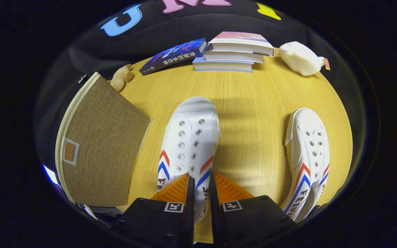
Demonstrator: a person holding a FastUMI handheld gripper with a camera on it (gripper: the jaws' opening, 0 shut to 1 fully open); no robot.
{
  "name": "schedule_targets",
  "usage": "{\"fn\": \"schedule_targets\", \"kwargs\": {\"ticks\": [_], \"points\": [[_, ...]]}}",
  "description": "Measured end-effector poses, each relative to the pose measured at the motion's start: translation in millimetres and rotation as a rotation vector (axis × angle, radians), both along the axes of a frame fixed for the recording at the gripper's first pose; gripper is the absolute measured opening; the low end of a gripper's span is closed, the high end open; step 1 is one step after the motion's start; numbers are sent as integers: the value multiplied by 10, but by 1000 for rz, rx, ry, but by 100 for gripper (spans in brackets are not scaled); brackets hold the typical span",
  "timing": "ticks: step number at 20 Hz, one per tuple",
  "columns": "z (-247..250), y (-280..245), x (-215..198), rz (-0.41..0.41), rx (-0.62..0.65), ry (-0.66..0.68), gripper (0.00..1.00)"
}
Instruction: Open the storage box then place both shoes into the box .Put the left shoe in first, then the right shoe, with the right side of both shoes facing outward in a uniform manner.
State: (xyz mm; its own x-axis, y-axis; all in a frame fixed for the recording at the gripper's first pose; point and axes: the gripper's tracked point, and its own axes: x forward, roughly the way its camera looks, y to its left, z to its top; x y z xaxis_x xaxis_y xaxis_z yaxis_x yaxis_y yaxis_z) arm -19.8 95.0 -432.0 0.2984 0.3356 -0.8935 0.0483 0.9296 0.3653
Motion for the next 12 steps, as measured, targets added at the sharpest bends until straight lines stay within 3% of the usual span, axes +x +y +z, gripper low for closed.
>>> {"fn": "schedule_targets", "kwargs": {"ticks": [6, 12], "points": [[5, -24, -10, -121, 40, 27, 8], [276, 4, -3, -216, 44, 14, 6]]}}
